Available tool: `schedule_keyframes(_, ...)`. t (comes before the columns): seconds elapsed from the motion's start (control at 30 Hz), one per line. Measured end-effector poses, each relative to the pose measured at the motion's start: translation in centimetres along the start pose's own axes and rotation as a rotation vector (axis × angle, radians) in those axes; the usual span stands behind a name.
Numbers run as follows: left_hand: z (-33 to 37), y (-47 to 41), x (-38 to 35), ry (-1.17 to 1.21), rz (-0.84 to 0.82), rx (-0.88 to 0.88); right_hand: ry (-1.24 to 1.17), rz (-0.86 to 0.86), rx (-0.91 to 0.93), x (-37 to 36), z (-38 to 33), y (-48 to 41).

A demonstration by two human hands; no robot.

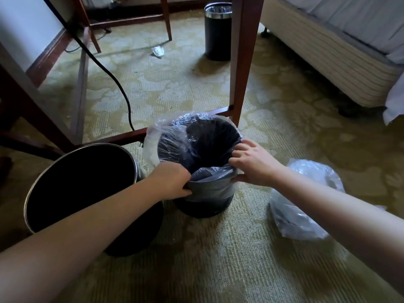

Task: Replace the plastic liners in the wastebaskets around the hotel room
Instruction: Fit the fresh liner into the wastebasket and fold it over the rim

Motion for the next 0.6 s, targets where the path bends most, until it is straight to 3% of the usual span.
schedule_keyframes(0.13, 0.0, 0.2, 0.0, 0.048, 0.027, -0.036, -0.073, 0.112, 0.052, 0.7, -1.3, 1.1)
schedule_keyframes(0.23, 0.2, 1.9, 1.6, 0.279, 0.276, -0.199, -0.186, 0.204, 0.115, 1.9, -2.8, 1.6)
schedule_keyframes(0.3, -0.6, 2.8, 3.2, 0.343, 0.472, -0.261, -0.259, 0.140, 0.124, 1.9, -3.7, 1.0)
schedule_keyframes(0.33, -1.4, 2.7, 3.8, 0.347, 0.494, -0.248, -0.284, 0.070, 0.115, 1.7, -4.1, 0.6)
schedule_keyframes(0.4, -2.8, 1.5, 3.7, 0.348, 0.368, -0.167, -0.297, -0.056, 0.093, 1.1, -4.7, -0.2)
schedule_keyframes(0.5, -4.5, -0.9, 0.6, 0.092, -0.014, 0.021, -0.220, -0.170, 0.068, 0.9, -5.3, -1.0)
schedule_keyframes(0.6, -5.0, -1.7, 0.0, -0.058, -0.167, 0.100, -0.211, -0.346, 0.013, 0.6, -5.1, -1.5)
Point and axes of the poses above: each hand's wrist, its own y-axis away from the middle knuckle, its own x-axis out of the back of the hand, z = x × y, the point moved 8 cm from there along -y, towards the middle knuckle, and after that the axes turned 14 degrees about -z, right-handed, at the moved point
